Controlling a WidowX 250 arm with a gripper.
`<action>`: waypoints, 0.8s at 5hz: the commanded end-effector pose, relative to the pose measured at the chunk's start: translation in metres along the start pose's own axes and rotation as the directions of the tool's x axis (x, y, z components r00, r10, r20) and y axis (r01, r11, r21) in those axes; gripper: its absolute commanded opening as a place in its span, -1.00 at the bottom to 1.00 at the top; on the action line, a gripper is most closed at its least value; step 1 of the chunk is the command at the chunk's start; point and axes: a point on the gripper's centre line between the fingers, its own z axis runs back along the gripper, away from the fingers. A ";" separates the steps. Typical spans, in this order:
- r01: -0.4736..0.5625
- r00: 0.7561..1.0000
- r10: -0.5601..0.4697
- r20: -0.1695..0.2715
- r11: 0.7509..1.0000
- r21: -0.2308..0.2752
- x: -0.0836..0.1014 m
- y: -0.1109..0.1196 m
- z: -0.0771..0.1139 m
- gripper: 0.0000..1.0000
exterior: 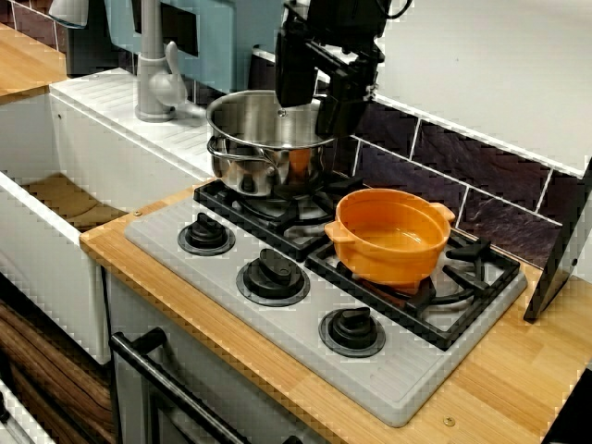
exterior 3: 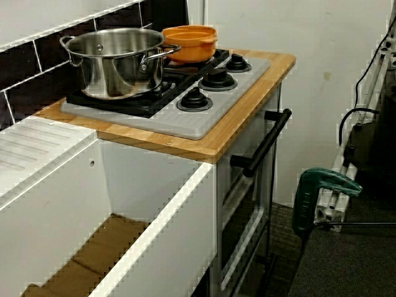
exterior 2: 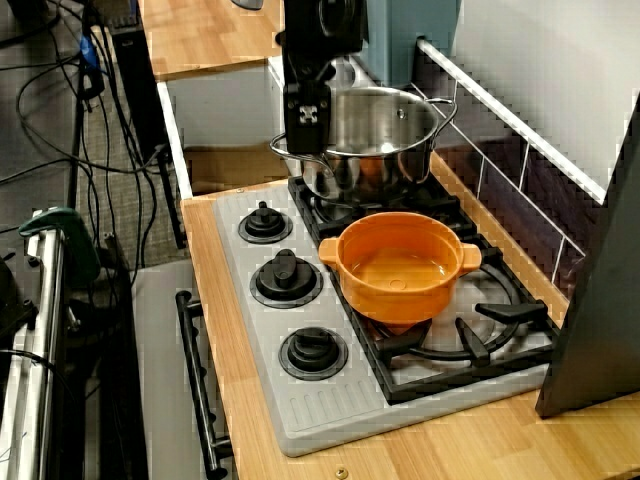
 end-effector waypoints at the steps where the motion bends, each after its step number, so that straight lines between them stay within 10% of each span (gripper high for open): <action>1: -0.083 0.996 0.083 0.022 0.996 -0.018 0.014 0.013 -0.005 1.00; 4: -0.092 0.996 0.092 0.005 0.996 -0.011 0.017 0.012 -0.016 1.00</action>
